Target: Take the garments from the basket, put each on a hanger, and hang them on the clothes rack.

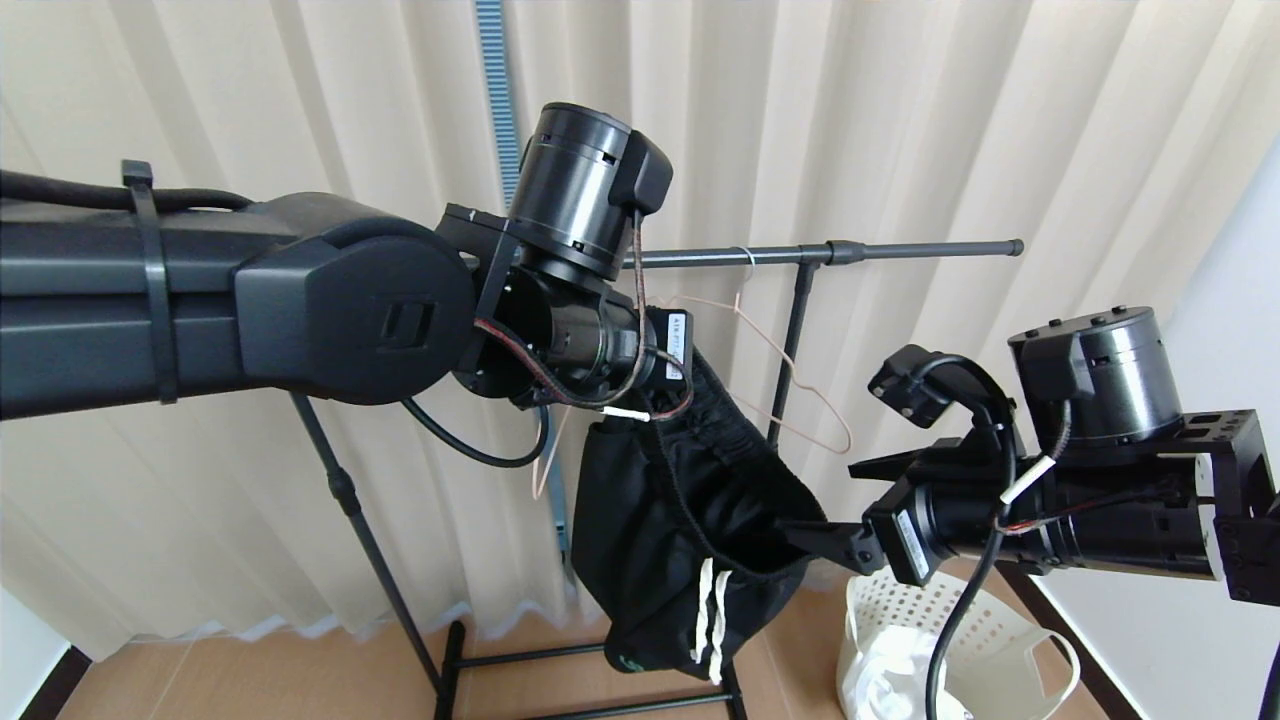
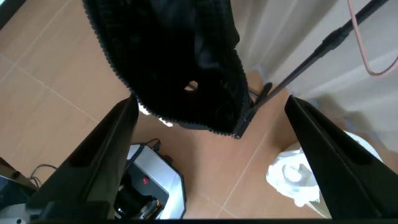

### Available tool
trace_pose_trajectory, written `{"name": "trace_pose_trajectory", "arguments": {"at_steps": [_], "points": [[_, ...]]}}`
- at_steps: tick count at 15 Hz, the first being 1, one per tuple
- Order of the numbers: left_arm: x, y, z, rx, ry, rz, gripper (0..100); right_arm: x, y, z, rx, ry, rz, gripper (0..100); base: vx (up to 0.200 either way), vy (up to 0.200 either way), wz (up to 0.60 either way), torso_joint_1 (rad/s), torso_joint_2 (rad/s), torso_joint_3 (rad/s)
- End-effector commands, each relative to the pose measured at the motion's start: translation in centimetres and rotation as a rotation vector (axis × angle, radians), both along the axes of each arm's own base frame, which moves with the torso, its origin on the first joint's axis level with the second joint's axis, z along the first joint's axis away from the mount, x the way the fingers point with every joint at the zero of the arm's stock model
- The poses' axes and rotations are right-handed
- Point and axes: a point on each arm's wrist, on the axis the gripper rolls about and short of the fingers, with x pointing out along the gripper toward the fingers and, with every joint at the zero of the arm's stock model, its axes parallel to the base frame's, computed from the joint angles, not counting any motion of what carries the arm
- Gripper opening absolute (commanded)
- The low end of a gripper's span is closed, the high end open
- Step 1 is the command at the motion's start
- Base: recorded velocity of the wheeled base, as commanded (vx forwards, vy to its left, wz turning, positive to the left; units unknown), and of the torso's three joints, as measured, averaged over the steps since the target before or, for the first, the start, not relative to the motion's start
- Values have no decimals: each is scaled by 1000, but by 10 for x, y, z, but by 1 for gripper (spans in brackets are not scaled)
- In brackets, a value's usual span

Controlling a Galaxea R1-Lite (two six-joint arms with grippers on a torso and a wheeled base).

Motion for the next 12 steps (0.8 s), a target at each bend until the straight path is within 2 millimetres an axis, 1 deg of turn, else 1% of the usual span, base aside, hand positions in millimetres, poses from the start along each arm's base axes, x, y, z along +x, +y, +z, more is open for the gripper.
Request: {"name": "trace_pose_trajectory", "arguments": {"at_steps": [1, 2, 3, 6, 10, 12], "points": [[-5, 0, 4, -4, -9, -12, 0, 7, -14, -10, 5, 21, -28, 100, 0, 0, 0, 0, 0, 0], [-8, -2, 6, 4, -19, -29, 0, 9, -21, -11, 17, 26, 4, 100, 0, 0, 0, 0, 0, 0], [-12, -5, 6, 10, -21, -46, 0, 9, -22, -14, 11, 28, 26, 100, 0, 0, 0, 0, 0, 0], [-19, -9, 9, -1, -18, -94, 0, 15, -19, -24, 5, 33, 37, 100, 0, 0, 0, 0, 0, 0], [-22, -12, 9, -3, -17, -106, 0, 16, -17, -35, 3, 35, 45, 100, 0, 0, 0, 0, 0, 0], [-22, -12, 9, -2, -17, -109, 0, 17, -17, -38, -1, 41, 47, 100, 0, 0, 0, 0, 0, 0]]}}
